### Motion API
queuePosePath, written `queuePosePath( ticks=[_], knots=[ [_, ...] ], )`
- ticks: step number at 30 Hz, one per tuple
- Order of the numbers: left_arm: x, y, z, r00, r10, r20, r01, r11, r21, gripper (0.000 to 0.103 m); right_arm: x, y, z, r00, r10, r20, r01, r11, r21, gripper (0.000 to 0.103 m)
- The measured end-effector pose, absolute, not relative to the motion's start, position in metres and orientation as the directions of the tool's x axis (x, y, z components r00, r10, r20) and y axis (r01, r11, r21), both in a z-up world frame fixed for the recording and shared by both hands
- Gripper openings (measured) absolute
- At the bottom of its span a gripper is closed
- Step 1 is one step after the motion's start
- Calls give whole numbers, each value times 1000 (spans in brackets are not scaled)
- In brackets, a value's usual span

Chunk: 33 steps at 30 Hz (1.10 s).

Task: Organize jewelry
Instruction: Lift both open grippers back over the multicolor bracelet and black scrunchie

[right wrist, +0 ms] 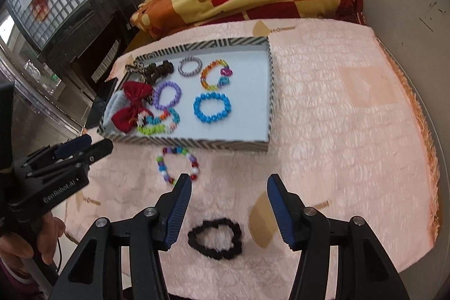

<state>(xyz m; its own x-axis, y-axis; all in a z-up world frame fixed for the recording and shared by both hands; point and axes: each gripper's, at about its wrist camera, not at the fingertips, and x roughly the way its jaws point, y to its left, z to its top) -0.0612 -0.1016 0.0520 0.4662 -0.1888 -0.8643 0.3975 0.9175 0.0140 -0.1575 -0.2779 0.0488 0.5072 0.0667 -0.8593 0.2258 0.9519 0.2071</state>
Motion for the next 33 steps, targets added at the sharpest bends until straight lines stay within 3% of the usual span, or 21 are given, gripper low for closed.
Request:
queuePosePath(
  ticks=[14, 22, 33],
  knots=[
    [-82, -81, 31, 414, -168, -895, 349, 937, -15, 48, -178, -267, -12, 397, 84, -914, 204, 963, 177, 56],
    [-79, -66, 6, 336, -173, -926, 304, 950, -67, 48, -175, -257, -41, 360, 21, -933, 158, 984, 83, 56],
    [-58, -83, -12, 271, -219, -937, 270, 952, -145, 54, -174, -272, -46, 358, -30, -933, 199, 979, 45, 53]
  ],
)
